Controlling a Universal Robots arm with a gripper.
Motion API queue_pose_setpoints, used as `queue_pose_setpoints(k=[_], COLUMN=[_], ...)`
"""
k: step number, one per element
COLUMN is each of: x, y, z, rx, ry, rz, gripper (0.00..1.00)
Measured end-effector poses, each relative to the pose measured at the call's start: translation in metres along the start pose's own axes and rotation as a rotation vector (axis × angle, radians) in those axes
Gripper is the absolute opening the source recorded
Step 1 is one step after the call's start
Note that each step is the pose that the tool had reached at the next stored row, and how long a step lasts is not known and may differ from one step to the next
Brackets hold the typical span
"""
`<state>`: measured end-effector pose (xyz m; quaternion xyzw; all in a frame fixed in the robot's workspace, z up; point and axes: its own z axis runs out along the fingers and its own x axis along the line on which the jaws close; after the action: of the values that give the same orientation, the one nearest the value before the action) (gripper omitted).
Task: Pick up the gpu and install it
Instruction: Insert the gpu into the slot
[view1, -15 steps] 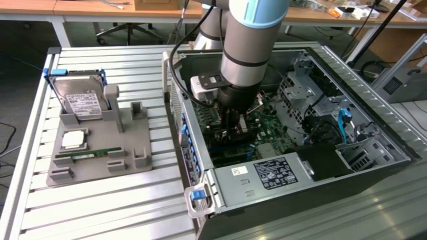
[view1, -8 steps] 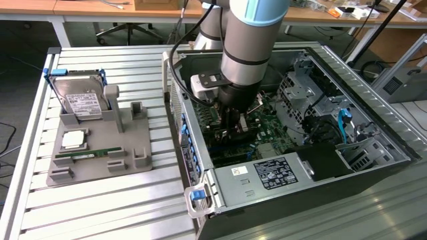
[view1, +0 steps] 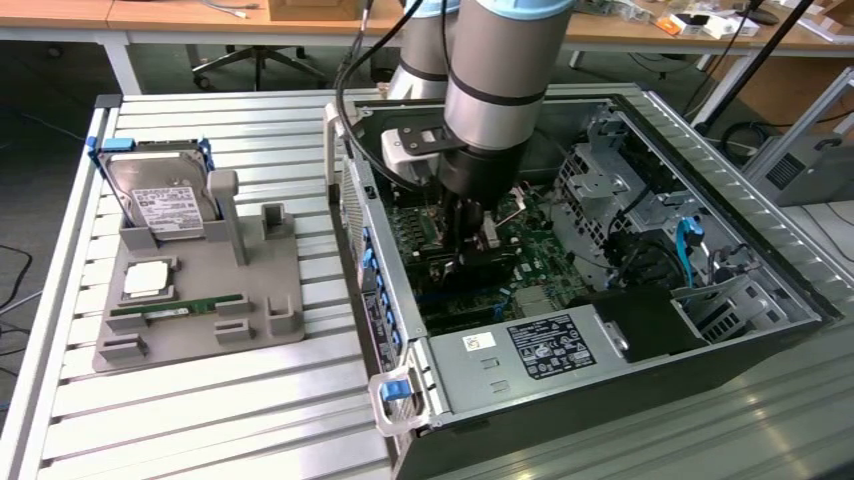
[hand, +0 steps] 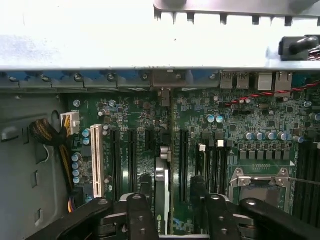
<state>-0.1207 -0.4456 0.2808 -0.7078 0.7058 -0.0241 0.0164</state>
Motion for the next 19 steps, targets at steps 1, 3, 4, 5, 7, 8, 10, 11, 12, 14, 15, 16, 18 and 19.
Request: queue_pose_setpoints(k=[1,3,4,5,7,8,10,11,12,14,15,16,18,19], x=[0.0,-0.001,-0.001,-0.001,-0.001,-0.001,-0.001,-0.001,0.0,0.0,0.0,0.0,0.0,0.0], y=[0.0,0.0,0.0,0.0,-0.0007,-0.0019,-0.0101,-0.0149,-0.0199,-0.0294,-0.0421,-0.0459,-0.0487,-0.0487], z=[-0.0011,-0.0035,-0.0036,-0.0036,-0.0037,-0.0036,-0.0027,-0.0021,-0.0015,-0.0002,0.0012,0.0014,0.0017,0.0017], rx=[-0.0001,0.0002,0.0003,0.0002,-0.0003,-0.0009,-0.006,-0.0094,-0.0128,-0.0189,-0.026,-0.0277,-0.0286,-0.0286], ry=[0.0002,0.0024,0.0038,0.0058,0.0076,0.0077,0.0075,0.0075,0.0076,0.0075,0.0074,0.0073,0.0073,0.0073], rz=[-0.001,-0.006,-0.008,-0.009,-0.014,-0.015,-0.017,-0.017,-0.018,-0.018,-0.019,-0.02,-0.021,-0.021], gripper=[0.38,0.26,0.2,0.2,0.11,0.11,0.11,0.11,0.11,0.11,0.11,0.11,0.11,0.11])
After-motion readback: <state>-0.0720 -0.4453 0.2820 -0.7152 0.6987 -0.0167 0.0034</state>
